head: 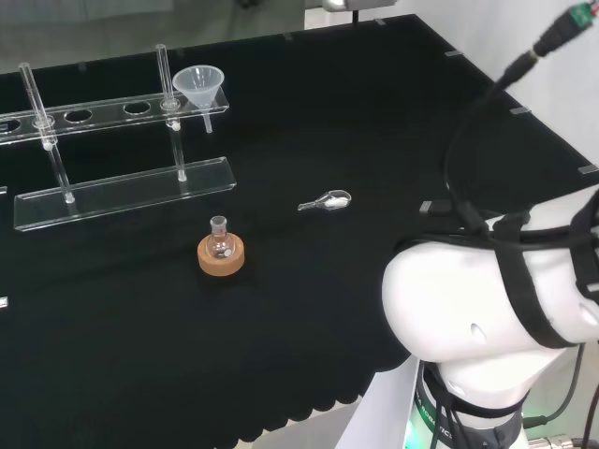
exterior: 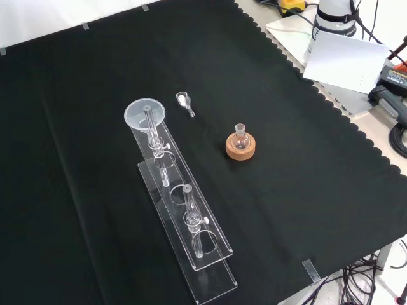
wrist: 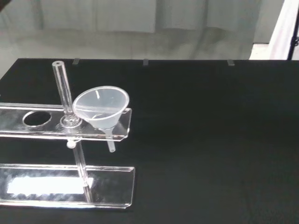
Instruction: Pick up the funnel from the transparent funnel stand.
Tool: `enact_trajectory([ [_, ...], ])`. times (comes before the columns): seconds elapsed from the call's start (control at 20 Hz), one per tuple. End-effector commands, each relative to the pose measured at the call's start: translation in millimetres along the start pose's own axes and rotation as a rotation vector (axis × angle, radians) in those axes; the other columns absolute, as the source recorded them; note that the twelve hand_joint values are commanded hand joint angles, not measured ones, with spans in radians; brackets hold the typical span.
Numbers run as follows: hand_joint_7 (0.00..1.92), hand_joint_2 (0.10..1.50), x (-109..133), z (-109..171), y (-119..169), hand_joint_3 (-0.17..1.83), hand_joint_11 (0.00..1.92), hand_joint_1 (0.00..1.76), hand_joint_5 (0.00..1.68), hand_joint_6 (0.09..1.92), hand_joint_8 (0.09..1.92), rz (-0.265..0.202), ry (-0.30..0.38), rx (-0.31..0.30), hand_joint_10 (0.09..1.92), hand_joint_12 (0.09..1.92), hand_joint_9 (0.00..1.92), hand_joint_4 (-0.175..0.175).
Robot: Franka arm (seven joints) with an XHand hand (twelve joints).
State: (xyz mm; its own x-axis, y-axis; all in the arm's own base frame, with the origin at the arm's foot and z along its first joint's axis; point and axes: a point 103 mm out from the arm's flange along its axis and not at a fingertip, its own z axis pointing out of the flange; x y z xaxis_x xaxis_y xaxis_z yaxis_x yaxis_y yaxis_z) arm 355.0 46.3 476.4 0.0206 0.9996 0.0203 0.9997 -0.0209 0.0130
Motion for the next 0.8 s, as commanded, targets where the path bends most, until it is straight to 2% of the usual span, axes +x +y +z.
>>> enact_trajectory([
  [0.05, 0.00, 0.64, 41, 17, 36, 0.02, 0.00, 0.56, 0.00, 0.09, 0.09, -0.071, -0.008, 0.057, 0.09, 0.57, 0.00, 0.037],
  [0.2, 0.00, 0.64, 46, 29, 49, 0.02, 0.00, 0.56, 0.00, 0.09, 0.09, -0.097, -0.015, 0.109, 0.09, 0.57, 0.00, 0.039],
  [0.4, 0.00, 0.64, 45, 46, 62, 0.02, 0.00, 0.56, 0.00, 0.09, 0.09, -0.110, -0.014, 0.142, 0.09, 0.57, 0.00, 0.043],
  [0.55, 0.00, 0.64, 44, 61, 71, 0.02, 0.00, 0.56, 0.00, 0.09, 0.09, -0.143, -0.041, 0.205, 0.09, 0.57, 0.00, 0.043],
  [0.8, 0.00, 0.64, 50, 83, 85, 0.02, 0.00, 0.57, 0.00, 0.09, 0.09, -0.165, -0.059, 0.212, 0.09, 0.57, 0.00, 0.043],
])
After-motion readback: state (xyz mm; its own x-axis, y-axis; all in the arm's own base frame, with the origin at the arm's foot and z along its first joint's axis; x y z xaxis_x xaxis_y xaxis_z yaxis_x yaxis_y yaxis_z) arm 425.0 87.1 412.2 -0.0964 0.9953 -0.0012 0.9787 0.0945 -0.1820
